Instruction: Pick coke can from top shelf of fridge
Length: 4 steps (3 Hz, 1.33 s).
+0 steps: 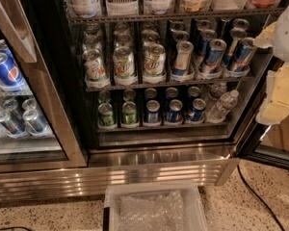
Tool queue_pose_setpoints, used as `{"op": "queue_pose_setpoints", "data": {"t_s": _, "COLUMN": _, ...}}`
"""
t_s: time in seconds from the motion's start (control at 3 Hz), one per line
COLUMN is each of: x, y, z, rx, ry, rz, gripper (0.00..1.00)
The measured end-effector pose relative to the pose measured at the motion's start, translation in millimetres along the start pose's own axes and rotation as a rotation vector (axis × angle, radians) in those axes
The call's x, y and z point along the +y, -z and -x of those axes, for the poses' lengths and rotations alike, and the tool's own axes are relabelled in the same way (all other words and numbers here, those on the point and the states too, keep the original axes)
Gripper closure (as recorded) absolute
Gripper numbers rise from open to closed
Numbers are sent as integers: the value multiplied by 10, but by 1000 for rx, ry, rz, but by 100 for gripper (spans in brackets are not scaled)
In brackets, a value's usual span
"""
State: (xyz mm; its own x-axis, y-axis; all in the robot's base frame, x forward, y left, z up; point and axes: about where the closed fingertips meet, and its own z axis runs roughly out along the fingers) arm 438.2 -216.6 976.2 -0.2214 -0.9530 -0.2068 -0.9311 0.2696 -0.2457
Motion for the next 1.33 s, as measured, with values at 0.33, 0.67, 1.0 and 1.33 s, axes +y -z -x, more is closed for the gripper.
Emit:
{"op": "queue_pose_setpoints", "data": {"t_s": 0.33, "x": 0, "y": 0, "z": 0, "rx": 0, "ry": 0, "rz": 0, "gripper": 0}}
{"op": "queue_pose_setpoints", "data": {"t_s": 0.67, "x": -152, "y": -54, "z": 55, "rx": -78, "ry": -46, "rz": -37, "gripper": 0}}
{"op": "queue_pose_setpoints", "data": {"t_s": 1.0, "x": -294, "y": -96, "z": 51, "rx": -246, "ry": -184, "rz": -92, "gripper": 0}}
{"op": "queue_pose_setpoints", "data": {"t_s": 1.33, "x": -416, "y": 31, "z": 204, "rx": -330, "ry": -208, "rz": -146, "gripper": 0}}
